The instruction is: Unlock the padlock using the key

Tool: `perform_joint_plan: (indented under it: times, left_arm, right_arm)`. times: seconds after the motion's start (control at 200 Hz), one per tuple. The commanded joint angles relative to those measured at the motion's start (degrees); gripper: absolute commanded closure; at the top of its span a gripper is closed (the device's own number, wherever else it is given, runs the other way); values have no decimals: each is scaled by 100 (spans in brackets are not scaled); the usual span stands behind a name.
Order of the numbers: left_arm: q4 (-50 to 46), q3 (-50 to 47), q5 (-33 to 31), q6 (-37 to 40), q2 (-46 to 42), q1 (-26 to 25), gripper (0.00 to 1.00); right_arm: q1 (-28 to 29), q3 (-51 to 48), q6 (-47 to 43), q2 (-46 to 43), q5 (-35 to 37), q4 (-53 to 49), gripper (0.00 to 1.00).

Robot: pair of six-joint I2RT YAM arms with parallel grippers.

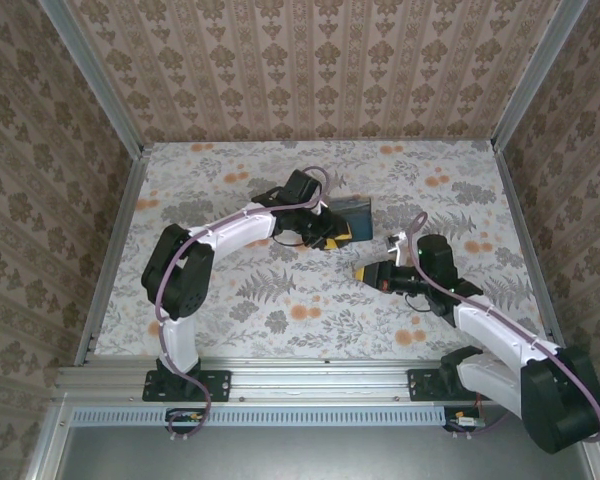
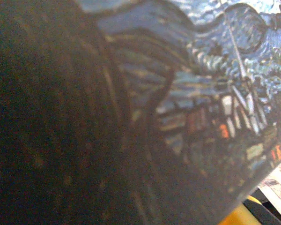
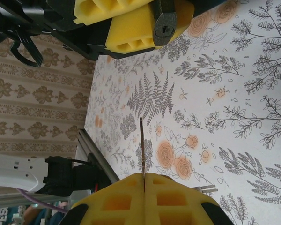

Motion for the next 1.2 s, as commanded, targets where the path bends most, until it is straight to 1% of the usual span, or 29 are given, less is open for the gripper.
perform_joint_plan:
  times: [0.0, 0.105, 0.37, 0.59, 0.845, 1.195]
  left_arm:
    - [-57, 141, 232, -69, -400, 12, 100]
    - [-188, 164, 236, -35, -458, 13, 100]
    - [-302, 40, 370, 158, -567, 84, 100]
    - [-311, -117, 475, 270, -688, 234, 100]
    - [-287, -124, 602, 379, -701, 232, 100]
    - [-297, -151, 651, 447, -701, 213, 100]
  right_arm:
    - [27, 396, -424, 45, -187, -210, 100]
    - [23, 600, -540, 227, -231, -254, 100]
    - [3, 1154, -889, 1062, -544, -456, 100]
    - [-25, 1290, -1099, 1219, -678, -680, 100]
    - [-56, 1387, -1034, 1418, -678, -556, 100]
    - [-76, 1406, -929, 1465, -679, -293, 100]
